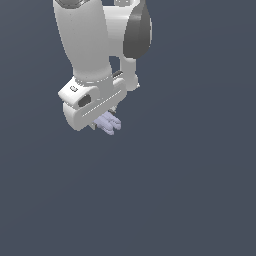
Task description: Pick up the object and move it to a goal position.
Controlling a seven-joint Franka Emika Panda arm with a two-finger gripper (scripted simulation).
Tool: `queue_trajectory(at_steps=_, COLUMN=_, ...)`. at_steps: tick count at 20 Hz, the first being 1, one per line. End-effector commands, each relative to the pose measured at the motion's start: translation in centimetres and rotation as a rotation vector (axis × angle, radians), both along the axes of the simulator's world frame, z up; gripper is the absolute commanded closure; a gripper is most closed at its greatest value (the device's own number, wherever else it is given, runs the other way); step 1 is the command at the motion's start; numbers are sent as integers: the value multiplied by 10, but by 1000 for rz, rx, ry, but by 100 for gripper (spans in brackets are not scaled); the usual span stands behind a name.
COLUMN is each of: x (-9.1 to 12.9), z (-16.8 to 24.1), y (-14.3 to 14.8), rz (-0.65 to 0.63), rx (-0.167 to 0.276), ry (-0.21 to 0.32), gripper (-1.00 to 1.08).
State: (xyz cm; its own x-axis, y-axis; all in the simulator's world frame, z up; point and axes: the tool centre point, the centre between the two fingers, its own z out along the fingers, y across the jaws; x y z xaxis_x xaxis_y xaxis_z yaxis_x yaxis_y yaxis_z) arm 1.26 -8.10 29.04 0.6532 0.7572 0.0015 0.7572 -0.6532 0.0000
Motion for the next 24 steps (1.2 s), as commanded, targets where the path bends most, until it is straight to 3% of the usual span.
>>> queue_trajectory(at_steps=1, x=-3, z=28, y=-11, rz=0, rx=1, ry=1, gripper=108)
queue_trajectory(at_steps=12, x=-6, z=119, y=-47, rz=-1, rx=0, ry=1, gripper=108)
queue_trajectory(at_steps=24, x=-5, z=145, y=-58, rz=-1, rx=-1, ry=1, gripper=108)
